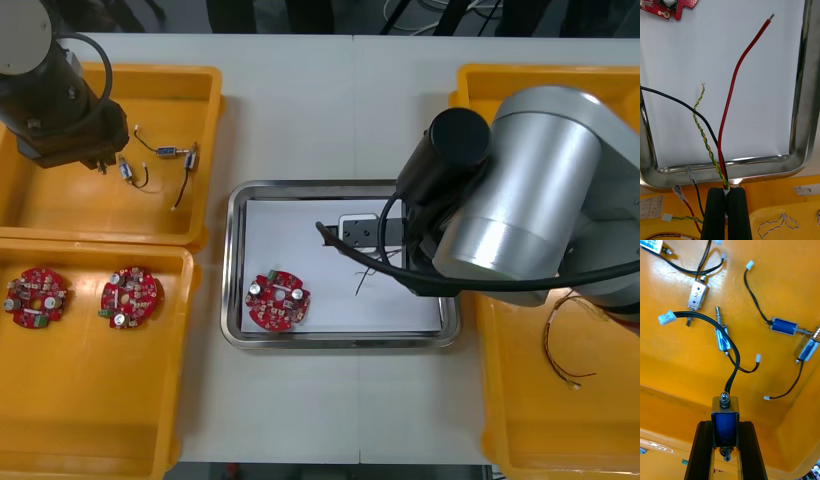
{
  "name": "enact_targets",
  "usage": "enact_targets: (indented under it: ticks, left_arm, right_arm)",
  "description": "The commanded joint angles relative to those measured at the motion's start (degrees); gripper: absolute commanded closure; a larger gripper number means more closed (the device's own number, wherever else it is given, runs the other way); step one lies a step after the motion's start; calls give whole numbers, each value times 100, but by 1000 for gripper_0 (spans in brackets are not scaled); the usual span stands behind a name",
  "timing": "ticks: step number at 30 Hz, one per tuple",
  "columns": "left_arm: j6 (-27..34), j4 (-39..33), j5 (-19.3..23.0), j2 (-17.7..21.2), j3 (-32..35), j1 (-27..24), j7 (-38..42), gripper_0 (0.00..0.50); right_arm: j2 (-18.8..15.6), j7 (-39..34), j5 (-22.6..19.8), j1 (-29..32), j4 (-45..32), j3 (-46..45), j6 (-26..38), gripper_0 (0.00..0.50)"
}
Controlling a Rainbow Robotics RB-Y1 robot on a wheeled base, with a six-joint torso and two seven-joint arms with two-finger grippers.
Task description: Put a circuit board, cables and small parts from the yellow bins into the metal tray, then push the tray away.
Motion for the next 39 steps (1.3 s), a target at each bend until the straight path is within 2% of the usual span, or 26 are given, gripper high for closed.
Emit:
enact_targets:
  ticks: [1, 10, 23, 31, 33, 34, 37, 39]
  left_arm:
    - [83, -419, 47, -183, 208, -264, 237, 500]
    - [294, -823, 249, -473, 208, -264, 246, 500]
    - [610, -1306, 680, -587, 208, -264, 255, 500]
    - [610, -1359, 680, -587, 208, -272, 264, 500]
    - [610, -1359, 671, -587, 208, -272, 264, 500]
    - [610, -1359, 671, -587, 208, -272, 255, 500]
    - [602, -1359, 671, -578, 208, -272, 246, 500]
    - [602, -1377, 671, -587, 208, -272, 246, 500]
  right_arm:
    - [212, 348, 320, 324, 72, 319, -292, 500]
    - [300, 594, 347, 491, 731, 468, -1004, 500]
    - [326, 656, 355, 667, 1443, 688, -1865, 500]
    - [335, 612, 417, 834, 1452, 697, -1918, 496]
    - [344, 594, 417, 834, 1443, 697, -1918, 415]
    - [353, 585, 452, 834, 1452, 697, -1918, 338]
    - [370, 568, 540, 834, 1426, 697, -1918, 15]
    - [388, 550, 593, 825, 1408, 697, -1909, 0]
